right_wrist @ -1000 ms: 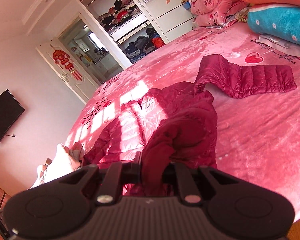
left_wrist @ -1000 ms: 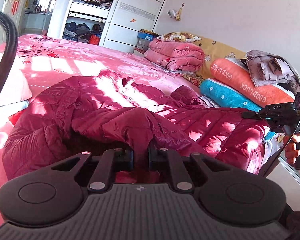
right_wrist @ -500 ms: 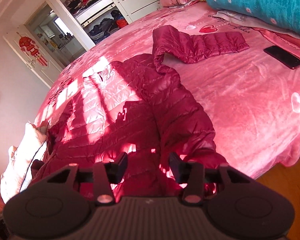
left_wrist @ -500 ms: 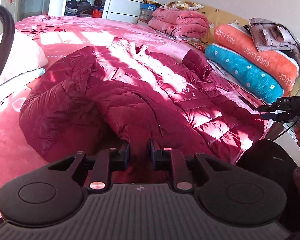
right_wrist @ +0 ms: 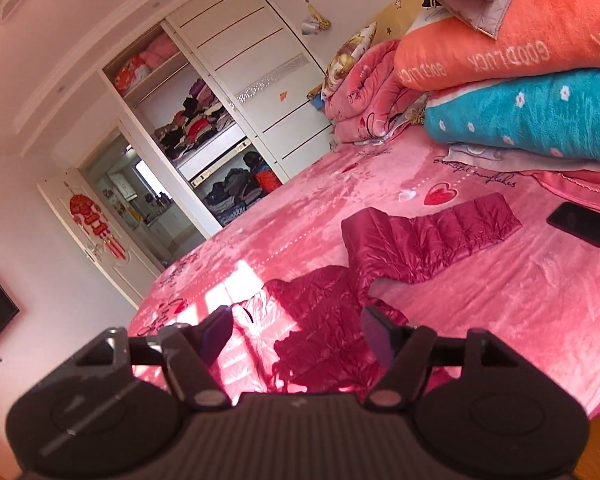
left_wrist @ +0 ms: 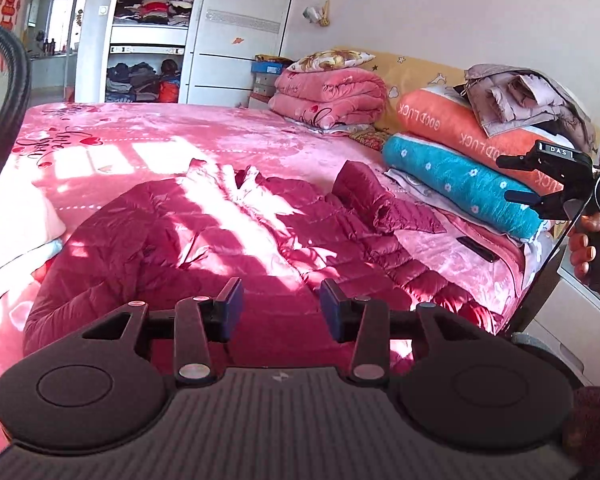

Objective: Fold large clothes

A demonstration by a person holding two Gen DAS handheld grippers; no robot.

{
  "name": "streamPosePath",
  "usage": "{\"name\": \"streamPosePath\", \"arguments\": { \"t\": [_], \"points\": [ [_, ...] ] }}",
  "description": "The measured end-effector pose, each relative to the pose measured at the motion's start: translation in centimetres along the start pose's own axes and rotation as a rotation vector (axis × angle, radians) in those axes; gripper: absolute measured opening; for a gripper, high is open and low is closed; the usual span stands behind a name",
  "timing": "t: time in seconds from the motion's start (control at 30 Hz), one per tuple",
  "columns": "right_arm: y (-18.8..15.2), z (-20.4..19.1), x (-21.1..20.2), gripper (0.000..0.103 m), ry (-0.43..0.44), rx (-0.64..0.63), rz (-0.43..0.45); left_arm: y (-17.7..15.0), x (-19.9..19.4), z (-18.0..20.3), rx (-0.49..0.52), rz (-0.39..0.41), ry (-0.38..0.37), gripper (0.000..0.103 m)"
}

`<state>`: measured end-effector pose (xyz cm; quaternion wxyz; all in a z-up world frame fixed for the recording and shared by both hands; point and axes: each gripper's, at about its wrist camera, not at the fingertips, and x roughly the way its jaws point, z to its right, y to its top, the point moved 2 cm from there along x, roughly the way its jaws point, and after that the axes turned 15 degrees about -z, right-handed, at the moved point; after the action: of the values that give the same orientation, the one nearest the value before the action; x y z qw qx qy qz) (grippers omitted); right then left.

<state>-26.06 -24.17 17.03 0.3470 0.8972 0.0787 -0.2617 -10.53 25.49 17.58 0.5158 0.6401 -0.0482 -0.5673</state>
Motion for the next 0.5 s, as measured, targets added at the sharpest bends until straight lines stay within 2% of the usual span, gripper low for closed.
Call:
{"name": "streamPosePath", "arguments": {
  "t": [0.17,0.23,0.33,0.5],
  "points": [
    [3.1,2.2,1.7,0.077,0.009,0.105,0.08,3.0,4.2,2.5,-0.003,0.044,-0.019,0.058],
    [4.0,4.3,2.7,0.077,0.012,0.189,0.1,4.0,5.8,3.0,0.002,0.055,-0.012,0.061],
    [5.0,7.7,4.6,0.077,0.053,0.299,0.108,5.1,8.0,3.3,-0.016,0.048,-0.012,0.063],
    [6.0,13.5,9.0,0.072,0.047,0.42,0.101,5.5,11.0,3.0,-0.04,0.015,0.0,0.069]
  ]
}}
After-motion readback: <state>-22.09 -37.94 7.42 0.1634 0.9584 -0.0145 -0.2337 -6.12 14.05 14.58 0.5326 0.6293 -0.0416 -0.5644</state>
